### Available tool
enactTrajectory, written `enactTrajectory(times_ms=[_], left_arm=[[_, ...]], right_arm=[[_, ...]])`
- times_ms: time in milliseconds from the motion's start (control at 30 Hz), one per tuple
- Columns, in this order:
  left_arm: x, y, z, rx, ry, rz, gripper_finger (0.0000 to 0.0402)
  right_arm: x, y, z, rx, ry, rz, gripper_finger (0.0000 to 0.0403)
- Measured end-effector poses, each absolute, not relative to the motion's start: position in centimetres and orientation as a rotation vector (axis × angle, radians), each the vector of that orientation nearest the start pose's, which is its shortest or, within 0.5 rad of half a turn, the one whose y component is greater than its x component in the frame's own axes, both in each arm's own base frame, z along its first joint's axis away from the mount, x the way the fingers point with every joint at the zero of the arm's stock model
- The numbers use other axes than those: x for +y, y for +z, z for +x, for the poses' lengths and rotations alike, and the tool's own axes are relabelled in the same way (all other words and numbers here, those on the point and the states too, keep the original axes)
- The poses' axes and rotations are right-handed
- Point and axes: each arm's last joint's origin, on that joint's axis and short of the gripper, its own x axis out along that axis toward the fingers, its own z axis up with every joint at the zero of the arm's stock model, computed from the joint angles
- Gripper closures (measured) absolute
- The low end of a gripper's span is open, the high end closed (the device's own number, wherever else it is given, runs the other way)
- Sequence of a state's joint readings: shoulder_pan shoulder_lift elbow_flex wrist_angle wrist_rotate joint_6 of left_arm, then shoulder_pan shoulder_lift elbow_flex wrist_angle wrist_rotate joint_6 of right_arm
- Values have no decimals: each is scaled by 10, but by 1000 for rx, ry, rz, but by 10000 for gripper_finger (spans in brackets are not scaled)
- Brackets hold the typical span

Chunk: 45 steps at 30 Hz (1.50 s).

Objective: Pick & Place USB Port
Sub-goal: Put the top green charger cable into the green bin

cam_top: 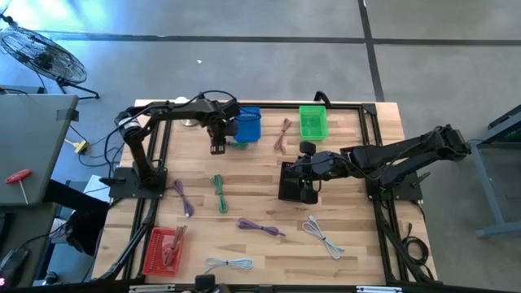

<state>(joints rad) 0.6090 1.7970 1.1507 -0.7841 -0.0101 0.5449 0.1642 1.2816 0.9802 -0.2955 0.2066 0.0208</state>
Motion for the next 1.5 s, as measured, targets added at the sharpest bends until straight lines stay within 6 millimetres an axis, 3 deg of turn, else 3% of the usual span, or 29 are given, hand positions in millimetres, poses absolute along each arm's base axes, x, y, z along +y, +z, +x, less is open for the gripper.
enactTrajectory(times_ms=[300, 500, 700, 900, 1100, 1267, 1400, 1500], left_arm=[[190, 148, 270, 1519, 133, 30, 294], [191, 147, 269, 1525, 138, 31, 385], [189, 148, 268, 1539, 167, 11, 392], [177, 159, 253, 1638, 145, -76, 393], [153, 195, 246, 1612, 154, -64, 394], [120, 249, 242, 1430, 191, 37, 394], [89, 303, 233, 1104, 238, 140, 394], [68, 343, 228, 749, 248, 196, 394]], right_arm=[[39, 287, 273, 586, -47, -90, 263], [39, 287, 273, 586, -47, -91, 263], [39, 287, 273, 586, -47, -90, 263], [39, 287, 273, 586, -46, -89, 263], [39, 287, 273, 585, -43, -91, 263], [38, 288, 274, 573, -69, -122, 263], [36, 292, 276, 530, -152, -156, 263], [34, 298, 279, 461, -209, -197, 263]])
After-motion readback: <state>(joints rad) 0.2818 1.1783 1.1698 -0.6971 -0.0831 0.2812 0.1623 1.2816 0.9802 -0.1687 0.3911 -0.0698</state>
